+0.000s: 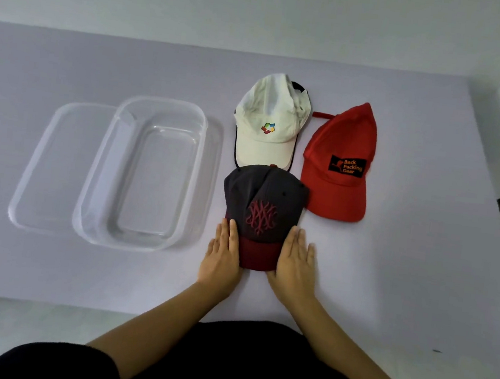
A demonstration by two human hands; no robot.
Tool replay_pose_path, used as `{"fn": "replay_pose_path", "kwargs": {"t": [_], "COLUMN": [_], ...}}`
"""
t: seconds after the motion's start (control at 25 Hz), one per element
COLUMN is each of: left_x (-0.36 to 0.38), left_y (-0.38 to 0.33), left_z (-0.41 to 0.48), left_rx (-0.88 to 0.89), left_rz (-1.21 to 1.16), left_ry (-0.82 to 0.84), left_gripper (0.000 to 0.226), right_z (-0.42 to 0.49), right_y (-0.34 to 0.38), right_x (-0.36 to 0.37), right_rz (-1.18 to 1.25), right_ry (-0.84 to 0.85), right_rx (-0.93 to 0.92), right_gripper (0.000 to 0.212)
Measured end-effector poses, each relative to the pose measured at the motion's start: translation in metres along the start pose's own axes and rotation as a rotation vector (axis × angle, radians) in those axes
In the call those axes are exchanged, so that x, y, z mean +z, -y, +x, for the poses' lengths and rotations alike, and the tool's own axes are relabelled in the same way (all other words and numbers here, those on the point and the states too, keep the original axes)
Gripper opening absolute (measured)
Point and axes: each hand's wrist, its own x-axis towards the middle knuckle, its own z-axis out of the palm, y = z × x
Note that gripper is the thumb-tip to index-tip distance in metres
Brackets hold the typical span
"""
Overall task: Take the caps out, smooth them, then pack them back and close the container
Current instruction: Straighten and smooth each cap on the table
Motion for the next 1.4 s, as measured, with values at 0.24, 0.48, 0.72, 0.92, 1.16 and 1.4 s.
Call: {"fn": "replay_pose_path", "kwargs": {"t": [0.24, 0.48, 0.72, 0.92, 1.16, 1.4], "left_x": [0.006, 0.005, -0.006, -0.005, -0.001, 0.001], "left_y": [-0.001, 0.005, -0.002, -0.005, -0.008, -0.004], "left_z": [-0.006, -0.005, -0.002, -0.002, 0.002, 0.001], "left_rx": [-0.052, -0.022, -0.042, -0.094, -0.183, -0.169], "left_rz": [0.031, -0.053, -0.002, 0.057, 0.123, 0.145], "left_ry": [-0.047, -0.012, -0.020, -0.045, -0.011, -0.025], "left_gripper": [0.070, 0.071, 0.074, 0.066, 0.061, 0.060], "right_z": [0.004, 0.007, 0.007, 0.005, 0.002, -0.004], "right_y": [0.002, 0.006, -0.003, 0.003, 0.009, 0.007], "right_x": [0.009, 0.006, 0.000, -0.002, -0.006, -0.003], "right_rz": [-0.061, 0.155, 0.026, -0.020, 0.041, 0.057], "right_ry": [-0.007, 0.094, 0.037, -0.066, -0.165, -0.155], "right_rx": [0.029, -0.103, -0.059, 0.018, -0.020, 0.010], "right_gripper": [0.087, 0.082, 0.077, 0.075, 0.060, 0.056]}}
